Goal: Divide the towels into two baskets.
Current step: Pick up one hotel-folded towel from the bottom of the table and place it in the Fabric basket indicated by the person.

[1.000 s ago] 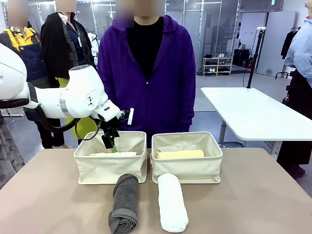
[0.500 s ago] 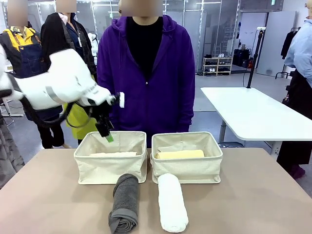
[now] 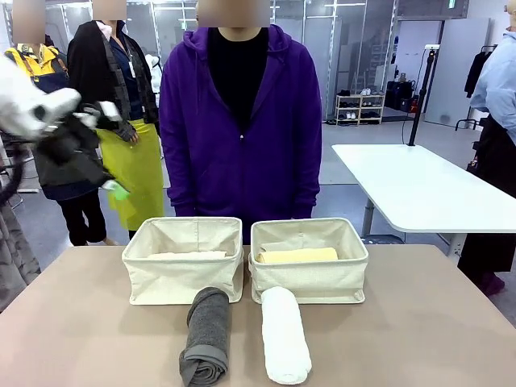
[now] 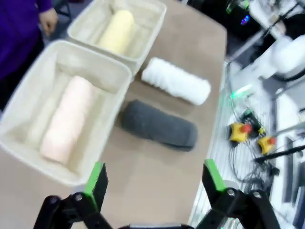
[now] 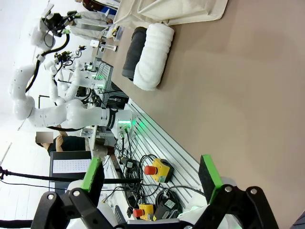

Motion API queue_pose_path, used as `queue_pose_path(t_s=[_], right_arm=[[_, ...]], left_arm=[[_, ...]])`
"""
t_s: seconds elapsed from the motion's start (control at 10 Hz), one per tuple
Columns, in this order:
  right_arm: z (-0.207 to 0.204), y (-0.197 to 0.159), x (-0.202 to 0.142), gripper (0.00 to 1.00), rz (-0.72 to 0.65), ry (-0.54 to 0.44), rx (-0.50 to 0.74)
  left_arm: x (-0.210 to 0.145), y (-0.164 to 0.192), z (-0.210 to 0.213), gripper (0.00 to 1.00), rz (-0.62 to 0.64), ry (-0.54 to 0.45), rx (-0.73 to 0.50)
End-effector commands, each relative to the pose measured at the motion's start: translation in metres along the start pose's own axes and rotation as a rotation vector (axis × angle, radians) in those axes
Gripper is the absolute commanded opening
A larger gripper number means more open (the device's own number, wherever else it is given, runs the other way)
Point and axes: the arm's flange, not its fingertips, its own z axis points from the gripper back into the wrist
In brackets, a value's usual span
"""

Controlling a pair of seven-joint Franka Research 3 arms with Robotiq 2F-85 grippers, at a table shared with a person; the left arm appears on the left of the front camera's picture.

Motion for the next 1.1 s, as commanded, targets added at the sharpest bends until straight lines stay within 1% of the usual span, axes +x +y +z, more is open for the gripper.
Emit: queue_pose_path(t_s=[0.0,0.1,0.2,0.3,0.4,0.6,0.7,0.8,0.9,1.0], right_arm=[[0.000,0.002,-0.002,1.00,-0.008,0.005,-0.017],[0.000,0.002,-0.002,1.00,-0.008,0.005,-0.017],[0.000,0.002,-0.002,1.00,-0.008,0.005,-0.017],[0.000,0.002,-0.002,1.00,-0.008,0.005,-0.017],[0.000,0.002,-0.002,1.00,-0.008,0.005,-0.017],[0.000,0.002,-0.002,1.00,-0.008,0.005,-0.017],[0.000,0.002,-0.002,1.00,-0.008,0.005,-0.017],[0.000,0.002,-0.002,1.00,-0.008,0.005,-0.017],[0.000,0.002,-0.002,1.00,-0.008,0.005,-0.017],[0.000,0.002,-0.002,1.00,-0.008,0.005,-0.017]], left_arm=[[-0.064,-0.009,0.037,1.00,0.148,-0.150,0.000],[-0.099,-0.008,0.060,1.00,0.202,-0.188,-0.018],[-0.135,-0.004,0.082,1.00,0.252,-0.236,-0.008],[-0.171,0.002,0.101,1.00,0.316,-0.290,0.029],[-0.215,0.009,0.113,1.00,0.398,-0.317,0.037],[-0.282,0.014,0.114,1.00,0.480,-0.361,0.012],[-0.304,0.014,0.112,1.00,0.502,-0.396,0.010],[-0.318,0.014,0.108,1.00,0.510,-0.406,0.013],[-0.301,0.013,0.117,1.00,0.517,-0.371,0.045],[-0.301,0.013,0.117,1.00,0.517,-0.371,0.045]])
